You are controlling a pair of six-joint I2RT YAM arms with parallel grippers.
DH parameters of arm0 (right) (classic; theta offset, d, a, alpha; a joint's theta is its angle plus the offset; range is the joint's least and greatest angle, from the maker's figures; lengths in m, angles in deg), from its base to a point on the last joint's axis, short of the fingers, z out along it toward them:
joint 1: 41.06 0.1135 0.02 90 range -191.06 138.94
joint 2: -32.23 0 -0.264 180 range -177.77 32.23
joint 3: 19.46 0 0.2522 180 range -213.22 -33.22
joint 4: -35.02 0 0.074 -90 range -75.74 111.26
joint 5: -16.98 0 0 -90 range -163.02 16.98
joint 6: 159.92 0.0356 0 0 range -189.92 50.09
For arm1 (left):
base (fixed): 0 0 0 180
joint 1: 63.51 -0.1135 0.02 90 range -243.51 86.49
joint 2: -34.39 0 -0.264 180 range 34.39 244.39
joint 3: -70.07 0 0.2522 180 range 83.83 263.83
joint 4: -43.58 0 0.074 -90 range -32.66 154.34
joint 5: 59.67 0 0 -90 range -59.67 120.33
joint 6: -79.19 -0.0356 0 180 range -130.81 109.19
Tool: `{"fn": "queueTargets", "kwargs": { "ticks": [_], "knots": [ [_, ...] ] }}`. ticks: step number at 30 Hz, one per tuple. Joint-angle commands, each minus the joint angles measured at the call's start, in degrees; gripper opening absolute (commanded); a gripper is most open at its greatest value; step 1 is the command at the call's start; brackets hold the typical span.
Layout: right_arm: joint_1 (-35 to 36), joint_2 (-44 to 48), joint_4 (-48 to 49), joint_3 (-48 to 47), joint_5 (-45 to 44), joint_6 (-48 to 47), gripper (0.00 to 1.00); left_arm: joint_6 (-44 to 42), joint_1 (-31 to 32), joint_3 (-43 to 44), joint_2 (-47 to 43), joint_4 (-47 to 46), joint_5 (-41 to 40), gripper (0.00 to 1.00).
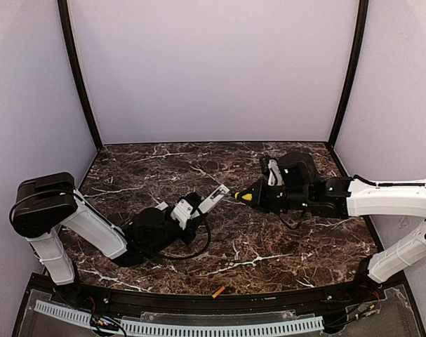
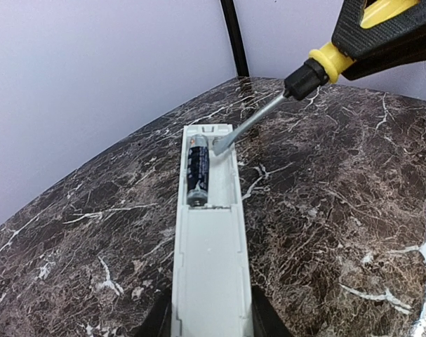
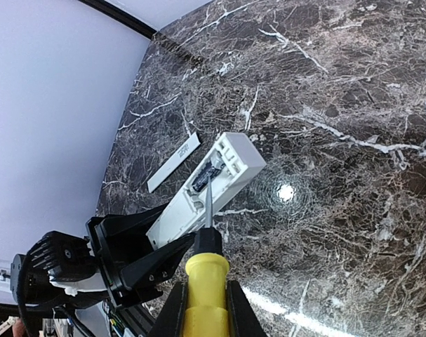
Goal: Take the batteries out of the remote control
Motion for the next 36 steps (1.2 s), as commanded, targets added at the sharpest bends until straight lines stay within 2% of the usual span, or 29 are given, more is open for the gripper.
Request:
{"fn": "queueTargets", "kwargs": {
  "ticks": [1, 14, 23, 30, 36],
  "knots": [
    [1.3, -0.6, 0.3, -0.7, -3.3, 3.4, 0.00, 2.6, -0.2, -1.4, -1.3, -4.7, 2.6, 0.00],
    [1.9, -1.5, 2.6, 0.3, -3.5, 3.9, 0.00, 2.8, -0.1, -3.3, -1.6, -8.3, 6.0, 0.00],
    [1.9, -3.2, 5.5, 1.0, -2.3, 3.3, 0.00, 2.1, -0.2, -3.4, -1.7, -7.8, 8.1, 0.00],
    [2.0, -5.6, 7.6, 0.6, -1.3, -0.1, 0.00, 1.2, -0.1, -2.8, -2.1, -5.4, 12.8, 0.00],
    [2.2, -6.3, 5.9, 0.9, -2.0, -0.2, 0.00, 0.5, -0.1, -2.8, -2.3, -4.4, 11.8, 0.00]
  ]
}}
